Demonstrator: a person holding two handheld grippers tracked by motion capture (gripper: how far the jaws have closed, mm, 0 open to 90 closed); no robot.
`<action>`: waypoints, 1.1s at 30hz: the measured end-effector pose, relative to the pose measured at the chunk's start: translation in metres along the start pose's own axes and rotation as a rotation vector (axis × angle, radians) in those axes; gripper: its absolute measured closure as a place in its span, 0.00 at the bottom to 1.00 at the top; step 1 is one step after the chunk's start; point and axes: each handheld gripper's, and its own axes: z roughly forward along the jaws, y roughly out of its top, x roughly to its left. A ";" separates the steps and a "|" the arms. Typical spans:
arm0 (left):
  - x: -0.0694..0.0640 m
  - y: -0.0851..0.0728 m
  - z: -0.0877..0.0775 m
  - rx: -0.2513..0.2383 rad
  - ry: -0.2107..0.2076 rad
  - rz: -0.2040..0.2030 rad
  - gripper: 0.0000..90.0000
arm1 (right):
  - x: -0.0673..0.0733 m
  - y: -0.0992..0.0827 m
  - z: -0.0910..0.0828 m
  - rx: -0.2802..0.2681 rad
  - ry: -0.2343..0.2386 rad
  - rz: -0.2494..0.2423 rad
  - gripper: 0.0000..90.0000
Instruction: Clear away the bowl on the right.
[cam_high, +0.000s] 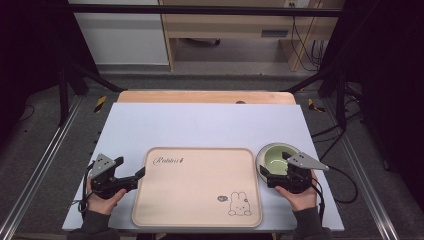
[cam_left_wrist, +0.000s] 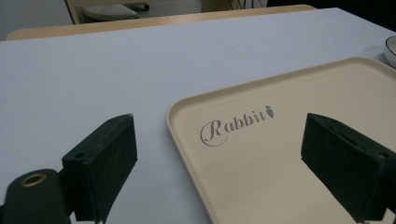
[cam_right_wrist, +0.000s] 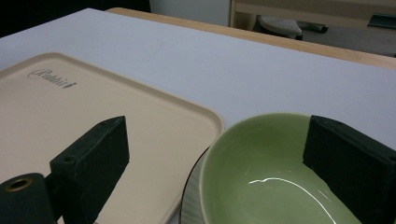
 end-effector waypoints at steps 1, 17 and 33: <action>0.000 0.000 0.000 0.001 0.002 0.002 0.12 | 0.000 0.000 0.000 0.000 -0.001 0.001 0.08; -0.002 -0.001 0.000 0.001 0.006 0.007 0.12 | -0.001 0.002 -0.002 0.013 -0.014 0.005 0.10; -0.004 -0.003 0.004 0.016 0.008 0.011 0.12 | -0.011 0.007 -0.007 0.018 -0.040 0.027 0.11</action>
